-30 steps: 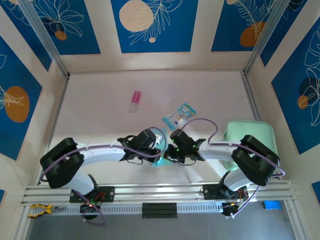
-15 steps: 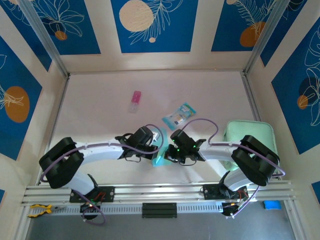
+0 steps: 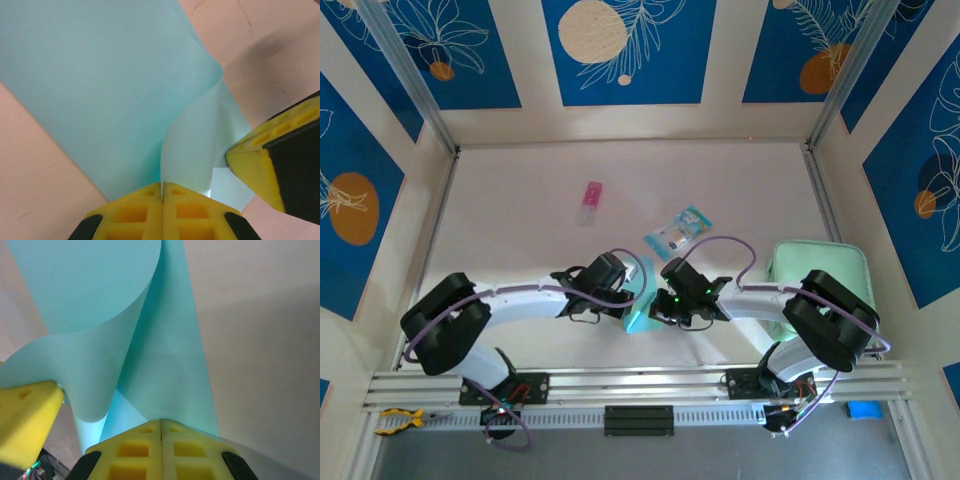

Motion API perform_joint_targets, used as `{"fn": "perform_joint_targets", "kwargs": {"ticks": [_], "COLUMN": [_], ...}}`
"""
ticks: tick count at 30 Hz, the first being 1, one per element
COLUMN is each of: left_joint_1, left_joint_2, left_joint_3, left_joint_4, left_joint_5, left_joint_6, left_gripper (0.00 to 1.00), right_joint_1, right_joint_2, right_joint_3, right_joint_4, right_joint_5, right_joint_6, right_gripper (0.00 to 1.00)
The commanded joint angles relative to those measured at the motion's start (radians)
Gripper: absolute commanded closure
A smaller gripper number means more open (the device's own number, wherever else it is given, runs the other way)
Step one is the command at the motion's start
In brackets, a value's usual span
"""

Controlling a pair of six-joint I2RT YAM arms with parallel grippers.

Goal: Fold a paper plane with a square sheet of paper (pick it up from the middle)
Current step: Fold the triangle a second time at the center of the table.

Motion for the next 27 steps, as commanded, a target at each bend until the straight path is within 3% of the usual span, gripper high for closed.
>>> {"fn": "perform_joint_targets", "kwargs": {"ticks": [1,27], "left_joint_1": [0.011,0.012], "left_joint_2": [0.017,0.008], "left_joint_3": [0.002,-0.021], "left_joint_4": [-0.024,-0.033], "left_joint_5": [-0.027,-0.035], "left_joint_6": [0.028,-0.007], "left_gripper": [1.0,1.0], "right_joint_1": [-0.004,0.004], "right_joint_2": [0.02,0.036], "right_joint_3": [0.006,0.026], "right_joint_4": [-0.098,-0.111], "right_joint_5": [0.001,0.002], "right_joint_6": [-0.014,-0.017], "right_gripper": [0.99,0.99]}}
